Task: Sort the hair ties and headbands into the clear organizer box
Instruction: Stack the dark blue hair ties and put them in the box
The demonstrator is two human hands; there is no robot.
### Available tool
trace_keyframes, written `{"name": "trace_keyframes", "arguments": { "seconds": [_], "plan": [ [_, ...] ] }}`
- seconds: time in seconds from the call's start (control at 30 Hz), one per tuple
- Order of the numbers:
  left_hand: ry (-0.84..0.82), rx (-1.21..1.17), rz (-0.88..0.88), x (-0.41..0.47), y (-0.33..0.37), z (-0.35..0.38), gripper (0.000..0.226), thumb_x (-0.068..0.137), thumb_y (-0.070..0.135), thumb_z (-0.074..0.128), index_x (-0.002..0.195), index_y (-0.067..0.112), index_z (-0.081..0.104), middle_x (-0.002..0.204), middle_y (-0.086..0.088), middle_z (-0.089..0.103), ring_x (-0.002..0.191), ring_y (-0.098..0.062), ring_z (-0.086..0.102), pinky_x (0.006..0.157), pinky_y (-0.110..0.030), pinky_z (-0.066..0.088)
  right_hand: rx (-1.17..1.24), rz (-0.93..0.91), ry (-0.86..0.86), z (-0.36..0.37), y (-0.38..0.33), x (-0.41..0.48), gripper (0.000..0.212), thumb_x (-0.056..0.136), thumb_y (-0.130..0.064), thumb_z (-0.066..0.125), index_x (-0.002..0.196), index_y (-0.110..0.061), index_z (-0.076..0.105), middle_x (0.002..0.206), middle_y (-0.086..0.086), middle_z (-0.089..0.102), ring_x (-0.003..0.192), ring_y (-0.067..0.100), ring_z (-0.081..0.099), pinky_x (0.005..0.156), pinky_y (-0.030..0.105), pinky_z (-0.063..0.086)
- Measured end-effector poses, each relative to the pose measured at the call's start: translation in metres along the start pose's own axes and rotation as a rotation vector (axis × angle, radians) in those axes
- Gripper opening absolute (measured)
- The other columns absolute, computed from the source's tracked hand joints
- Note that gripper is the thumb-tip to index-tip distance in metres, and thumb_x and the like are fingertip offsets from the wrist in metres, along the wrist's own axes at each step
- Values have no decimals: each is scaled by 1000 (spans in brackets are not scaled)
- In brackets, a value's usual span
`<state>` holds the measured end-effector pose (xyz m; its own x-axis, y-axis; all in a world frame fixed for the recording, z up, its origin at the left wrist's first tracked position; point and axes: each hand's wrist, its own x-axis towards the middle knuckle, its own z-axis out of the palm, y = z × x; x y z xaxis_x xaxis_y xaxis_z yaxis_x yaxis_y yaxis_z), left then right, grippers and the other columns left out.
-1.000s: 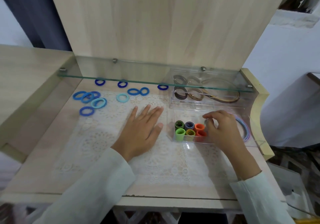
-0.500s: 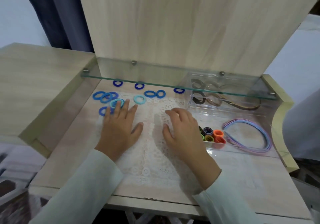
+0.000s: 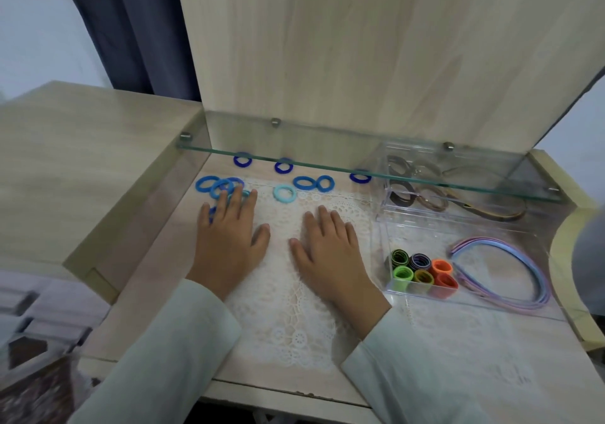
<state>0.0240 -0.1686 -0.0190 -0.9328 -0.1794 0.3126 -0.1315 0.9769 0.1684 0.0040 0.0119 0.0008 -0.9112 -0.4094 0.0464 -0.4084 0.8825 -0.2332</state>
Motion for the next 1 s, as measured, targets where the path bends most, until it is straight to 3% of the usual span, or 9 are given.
{"name": "trace_keyframes", "arguments": {
  "seconds": [0.23, 0.4, 0.63, 0.8, 1.0],
  "plan": [
    [10, -5, -8, 13, -8, 4, 67, 87, 45, 32, 142, 11, 51, 151, -16, 43, 139, -38, 41, 109, -59, 30, -11, 40, 32, 3, -7, 31, 63, 99, -48, 27, 152, -16, 17, 160, 11, 9, 147, 30, 5, 118, 50, 4],
    [34, -22, -21, 31, -8, 10, 66, 90, 45, 31, 142, 11, 51, 149, -17, 45, 138, -39, 41, 110, -60, 28, 25, 174, 111, 3, -2, 59, 63, 99, -45, 31, 152, -13, 16, 160, 11, 8, 147, 30, 5, 117, 48, 7],
    [-5, 12, -54, 59, -3, 23, 75, 89, 50, 17, 148, 12, 43, 155, -12, 38, 144, -35, 31, 115, -57, 19, 65, 368, 202, -2, 11, 87, 51, 97, -24, 34, 144, -5, 31, 148, 15, 33, 132, 33, 30, 106, 42, 23],
    [35, 7, -62, 75, -8, 28, 65, 92, 44, 28, 135, 2, 55, 138, -20, 55, 130, -38, 51, 104, -59, 36, 104, 449, 237, -2, 20, 98, 61, 92, -11, 37, 150, -1, 19, 154, 16, 24, 138, 36, 23, 111, 45, 21],
    [-19, 68, -41, 90, -12, 33, 67, 91, 48, 28, 135, 4, 55, 133, -23, 57, 129, -43, 48, 104, -61, 33, 102, 427, 240, -2, 25, 100, 59, 91, -5, 36, 149, -3, 25, 154, 15, 23, 138, 35, 21, 112, 45, 20]
  ]
}}
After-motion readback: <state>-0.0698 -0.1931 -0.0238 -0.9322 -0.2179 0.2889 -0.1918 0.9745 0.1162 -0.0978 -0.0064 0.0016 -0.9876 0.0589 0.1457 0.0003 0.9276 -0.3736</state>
